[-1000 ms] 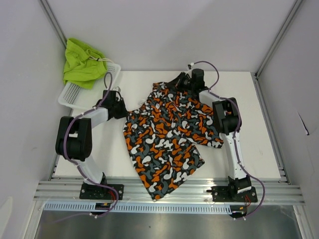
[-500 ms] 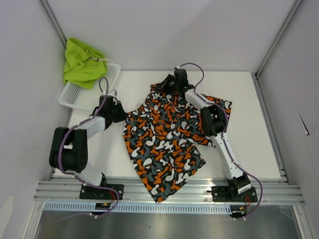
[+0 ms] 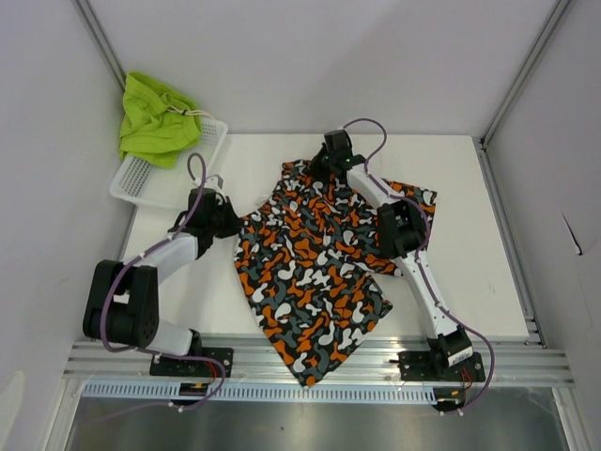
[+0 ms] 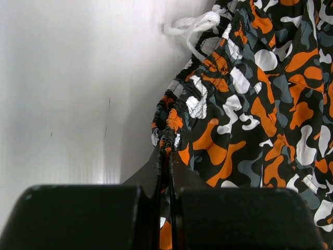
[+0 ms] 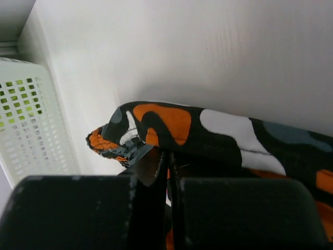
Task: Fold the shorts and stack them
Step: Flatten the shorts out
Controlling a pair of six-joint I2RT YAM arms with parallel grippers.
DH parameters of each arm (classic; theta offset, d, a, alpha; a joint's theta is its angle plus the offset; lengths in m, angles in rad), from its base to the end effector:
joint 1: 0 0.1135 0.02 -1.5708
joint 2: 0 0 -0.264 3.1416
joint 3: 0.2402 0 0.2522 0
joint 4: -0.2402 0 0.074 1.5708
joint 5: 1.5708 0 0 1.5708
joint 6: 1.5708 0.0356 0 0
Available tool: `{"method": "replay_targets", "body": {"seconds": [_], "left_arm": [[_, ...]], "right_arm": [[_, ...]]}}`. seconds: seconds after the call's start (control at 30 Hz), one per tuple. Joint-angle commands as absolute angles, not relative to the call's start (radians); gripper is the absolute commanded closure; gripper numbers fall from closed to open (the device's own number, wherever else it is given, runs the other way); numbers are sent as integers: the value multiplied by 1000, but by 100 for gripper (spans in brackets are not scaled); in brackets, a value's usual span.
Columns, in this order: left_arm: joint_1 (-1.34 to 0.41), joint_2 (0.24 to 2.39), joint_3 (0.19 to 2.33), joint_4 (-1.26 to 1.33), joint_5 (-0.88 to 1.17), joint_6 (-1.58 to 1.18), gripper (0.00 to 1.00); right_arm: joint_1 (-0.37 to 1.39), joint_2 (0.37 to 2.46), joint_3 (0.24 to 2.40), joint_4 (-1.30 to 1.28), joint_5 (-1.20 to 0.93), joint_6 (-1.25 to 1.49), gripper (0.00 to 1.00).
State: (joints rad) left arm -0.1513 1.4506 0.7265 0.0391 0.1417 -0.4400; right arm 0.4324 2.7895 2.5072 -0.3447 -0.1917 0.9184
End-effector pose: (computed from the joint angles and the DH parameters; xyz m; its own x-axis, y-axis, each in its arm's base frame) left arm 0.2920 -0.0496 0.1891 -0.6755 -0.3235 -0.6626 -0.0336 0.9112 -0.4107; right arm 0.5492 0.2609 0.1300 -0.7616 0.5076 -0.4028 0.0885 0.6972 0.7113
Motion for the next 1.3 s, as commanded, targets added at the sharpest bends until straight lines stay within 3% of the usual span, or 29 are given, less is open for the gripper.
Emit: {"method": "replay_targets", "body": {"seconds": [0.0, 0.77, 0.9, 1.07, 1.27], "left_arm": [[-158, 1372, 683, 49, 82, -454, 100], [-49, 1301, 486, 107, 153, -503, 100], [-49, 1302, 488, 118, 152, -512, 100], [-49, 1299, 479, 141, 147, -523, 100], [-49, 1299, 479, 149, 137, -535, 100]], "right_arm": [[423, 2818, 2556, -374, -169, 943, 100], [408, 2809, 2488, -328, -181, 989, 100], [390, 2719, 2336, -113, -261, 1006, 86], [370, 2672, 2361, -51, -331, 960, 65], [318, 2524, 2304, -40, -498, 862, 49]]}}
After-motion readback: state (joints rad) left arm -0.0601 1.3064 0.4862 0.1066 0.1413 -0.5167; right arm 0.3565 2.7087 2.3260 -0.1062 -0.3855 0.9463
